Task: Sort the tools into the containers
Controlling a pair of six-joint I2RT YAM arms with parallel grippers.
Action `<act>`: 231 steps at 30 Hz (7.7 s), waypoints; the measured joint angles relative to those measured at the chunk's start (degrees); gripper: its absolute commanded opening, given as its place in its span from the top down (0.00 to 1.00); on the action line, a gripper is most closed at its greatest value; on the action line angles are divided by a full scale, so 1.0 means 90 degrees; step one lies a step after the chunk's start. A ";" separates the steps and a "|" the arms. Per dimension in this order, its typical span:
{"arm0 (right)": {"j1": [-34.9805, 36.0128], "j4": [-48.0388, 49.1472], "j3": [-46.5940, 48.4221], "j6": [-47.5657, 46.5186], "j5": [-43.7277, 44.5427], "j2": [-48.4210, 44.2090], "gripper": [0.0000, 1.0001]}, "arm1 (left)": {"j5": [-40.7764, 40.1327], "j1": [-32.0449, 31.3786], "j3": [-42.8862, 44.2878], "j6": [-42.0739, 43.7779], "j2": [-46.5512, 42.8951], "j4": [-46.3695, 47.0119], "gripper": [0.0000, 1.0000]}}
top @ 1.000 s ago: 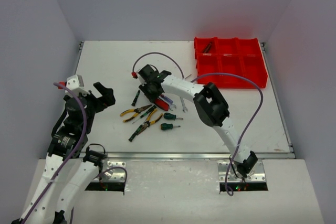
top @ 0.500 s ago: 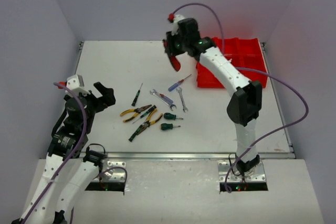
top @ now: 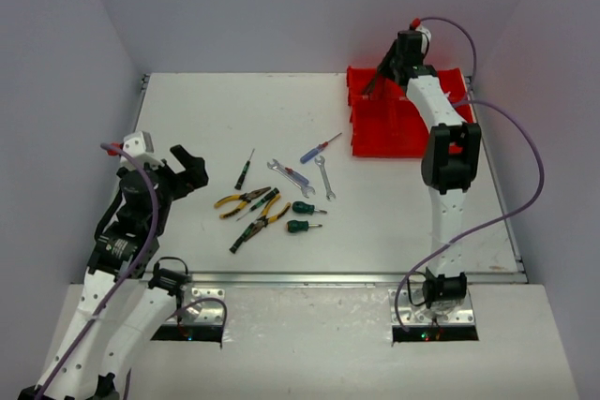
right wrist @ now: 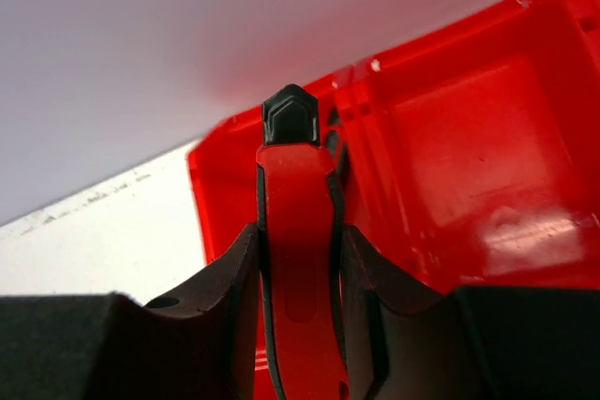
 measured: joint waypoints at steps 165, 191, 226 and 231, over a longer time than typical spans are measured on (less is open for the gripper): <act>0.0973 -0.0714 -0.1147 -0.2400 -0.0770 -0.2456 0.30 | 0.0187 -0.0090 -0.0002 0.0100 0.0000 0.0107 0.00; 0.4106 -0.2238 -0.2034 -0.3499 -0.0605 -0.0413 0.73 | -0.0376 -0.0090 -0.0002 -0.0092 -0.0334 -0.0070 0.00; 0.2322 -0.1709 -0.2531 -0.2665 -0.1192 -0.1948 1.00 | -0.0115 -0.0090 -0.0002 -0.0066 -0.0334 -0.0043 0.00; 0.0575 -0.1214 -0.1550 -0.1829 -0.0937 -0.2114 1.00 | -0.0112 -0.0090 -0.0002 -0.0055 -0.0331 -0.0024 0.00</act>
